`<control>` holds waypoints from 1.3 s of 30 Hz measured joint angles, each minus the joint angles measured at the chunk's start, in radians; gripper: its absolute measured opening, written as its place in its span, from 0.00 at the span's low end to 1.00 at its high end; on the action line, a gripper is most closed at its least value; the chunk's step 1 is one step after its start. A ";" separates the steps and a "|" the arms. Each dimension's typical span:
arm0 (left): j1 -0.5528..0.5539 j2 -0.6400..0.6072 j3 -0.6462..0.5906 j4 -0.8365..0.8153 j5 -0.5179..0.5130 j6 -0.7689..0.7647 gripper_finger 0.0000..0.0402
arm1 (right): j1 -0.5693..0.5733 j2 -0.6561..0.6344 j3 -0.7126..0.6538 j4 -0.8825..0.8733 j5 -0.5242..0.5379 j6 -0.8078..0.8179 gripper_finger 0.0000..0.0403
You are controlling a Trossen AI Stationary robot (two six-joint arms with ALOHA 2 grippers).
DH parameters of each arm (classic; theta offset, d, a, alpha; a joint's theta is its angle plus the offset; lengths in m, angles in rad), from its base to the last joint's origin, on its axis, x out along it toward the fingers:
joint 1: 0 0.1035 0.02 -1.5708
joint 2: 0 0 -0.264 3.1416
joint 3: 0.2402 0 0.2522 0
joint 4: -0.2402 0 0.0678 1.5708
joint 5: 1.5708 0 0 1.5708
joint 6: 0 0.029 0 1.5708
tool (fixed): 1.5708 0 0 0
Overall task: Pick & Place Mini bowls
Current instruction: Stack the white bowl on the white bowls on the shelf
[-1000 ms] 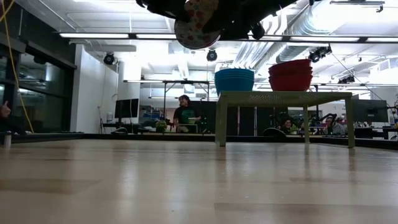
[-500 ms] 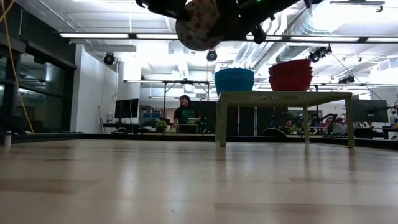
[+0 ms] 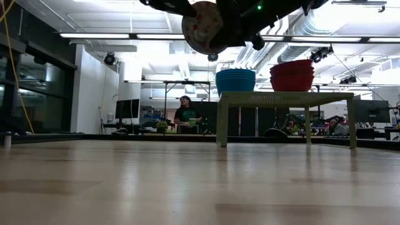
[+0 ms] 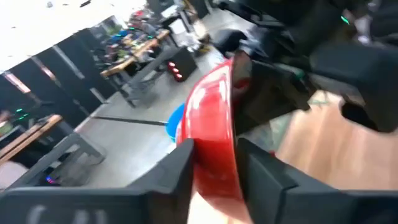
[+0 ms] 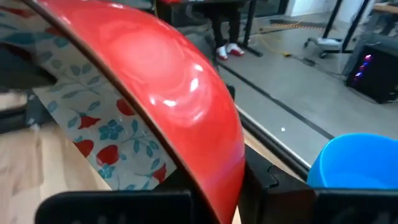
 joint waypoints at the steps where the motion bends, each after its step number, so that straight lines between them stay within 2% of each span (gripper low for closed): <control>1: -0.001 0.000 0.000 -0.007 0.008 0.004 0.31 | -0.004 -0.001 0.000 -0.009 -0.011 0.000 0.08; 4: 0.002 0.000 -0.001 -0.003 0.005 0.020 0.42 | -0.008 -0.001 -0.001 -0.013 -0.032 0.005 0.08; 8: 0.002 0.000 -0.001 0.001 -0.011 0.059 0.51 | -0.008 -0.001 -0.001 -0.015 -0.036 0.013 0.08; 12: 0.002 -0.001 -0.001 0.032 -0.020 0.125 0.54 | -0.011 -0.006 0.003 -0.033 -0.047 0.027 0.08; 17: 0.004 -0.046 0.008 0.141 0.000 0.274 0.54 | -0.027 -0.013 0.077 -0.158 -0.060 0.048 0.08; 22: 0.007 -0.071 0.091 0.113 -0.026 0.352 0.54 | -0.046 -0.008 0.198 -0.424 -0.108 0.034 0.08; 26: 0.005 -0.072 0.186 -0.014 -0.027 0.424 0.54 | -0.084 -0.011 0.330 -0.658 -0.117 0.038 0.07; 29: 0.006 -0.078 0.256 -0.111 -0.027 0.424 0.54 | -0.134 -0.011 0.434 -0.844 -0.169 0.035 0.07; 33: 0.007 -0.074 0.314 -0.233 -0.025 0.423 0.54 | -0.241 -0.013 0.585 -1.083 -0.274 0.024 0.07; 39: 0.027 -0.073 0.310 -0.320 0.004 0.383 0.54 | -0.473 -0.012 0.771 -1.353 -0.416 -0.001 0.07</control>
